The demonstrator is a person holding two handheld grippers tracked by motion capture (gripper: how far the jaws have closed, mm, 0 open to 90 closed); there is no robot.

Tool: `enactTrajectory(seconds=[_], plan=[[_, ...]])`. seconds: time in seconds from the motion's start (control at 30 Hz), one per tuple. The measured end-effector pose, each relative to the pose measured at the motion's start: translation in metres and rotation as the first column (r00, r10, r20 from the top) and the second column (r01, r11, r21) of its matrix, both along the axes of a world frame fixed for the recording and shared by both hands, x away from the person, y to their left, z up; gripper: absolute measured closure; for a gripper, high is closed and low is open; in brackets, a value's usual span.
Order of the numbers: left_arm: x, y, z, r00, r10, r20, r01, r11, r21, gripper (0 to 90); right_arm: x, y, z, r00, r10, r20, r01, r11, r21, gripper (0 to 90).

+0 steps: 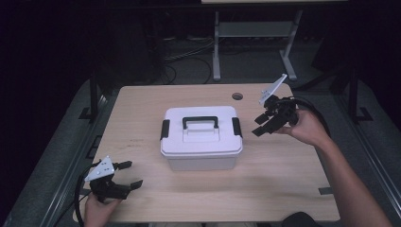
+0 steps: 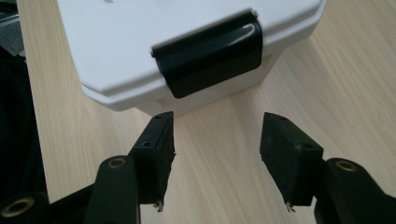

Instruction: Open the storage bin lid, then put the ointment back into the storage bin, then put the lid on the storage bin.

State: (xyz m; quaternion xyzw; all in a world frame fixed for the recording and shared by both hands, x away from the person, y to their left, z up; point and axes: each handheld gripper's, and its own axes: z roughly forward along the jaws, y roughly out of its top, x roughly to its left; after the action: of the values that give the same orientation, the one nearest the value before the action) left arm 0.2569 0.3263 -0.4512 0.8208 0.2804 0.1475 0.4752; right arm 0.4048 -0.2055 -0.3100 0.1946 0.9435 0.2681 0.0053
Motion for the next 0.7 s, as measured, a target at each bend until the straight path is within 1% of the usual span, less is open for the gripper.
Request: enactTrajectory(seconds=[0.17,0.33,0.43,0.53,0.63,0.7], plan=[[0.000,-0.001,0.000,1.0000,0.000,0.001,0.000,1.0000,0.002,13.8,-0.003,-0.005,-0.004,1.0000,-0.005,-0.004,0.005,1.000,-0.003,44.1],[0.000,-0.002,0.000,1.0000,-0.003,0.001,0.003,1.0000,0.006,13.8,-0.006,-0.011,-0.010,0.9998,-0.017,-0.013,0.017,1.000,0.011,44.7],[-0.001,-0.001,0.001,1.0000,-0.003,0.001,0.003,1.0000,0.002,13.8,-0.007,-0.015,-0.015,0.9996,-0.022,-0.019,0.022,1.000,0.011,44.6],[-0.001,0.000,0.001,1.0000,0.003,-0.004,-0.003,0.9999,-0.011,13.8,-0.008,-0.018,-0.019,0.9994,-0.026,-0.022,0.026,0.999,0.019,44.6],[-0.001,-0.001,0.000,1.0000,-0.001,-0.002,0.001,1.0000,0.005,13.8,-0.009,-0.021,-0.023,0.9991,-0.031,-0.028,0.032,0.999,0.016,44.5],[-0.001,-0.002,0.000,1.0000,-0.001,-0.004,0.001,1.0000,0.003,13.8,-0.010,-0.024,-0.026,0.9988,-0.036,-0.033,0.037,0.999,0.020,44.5]])
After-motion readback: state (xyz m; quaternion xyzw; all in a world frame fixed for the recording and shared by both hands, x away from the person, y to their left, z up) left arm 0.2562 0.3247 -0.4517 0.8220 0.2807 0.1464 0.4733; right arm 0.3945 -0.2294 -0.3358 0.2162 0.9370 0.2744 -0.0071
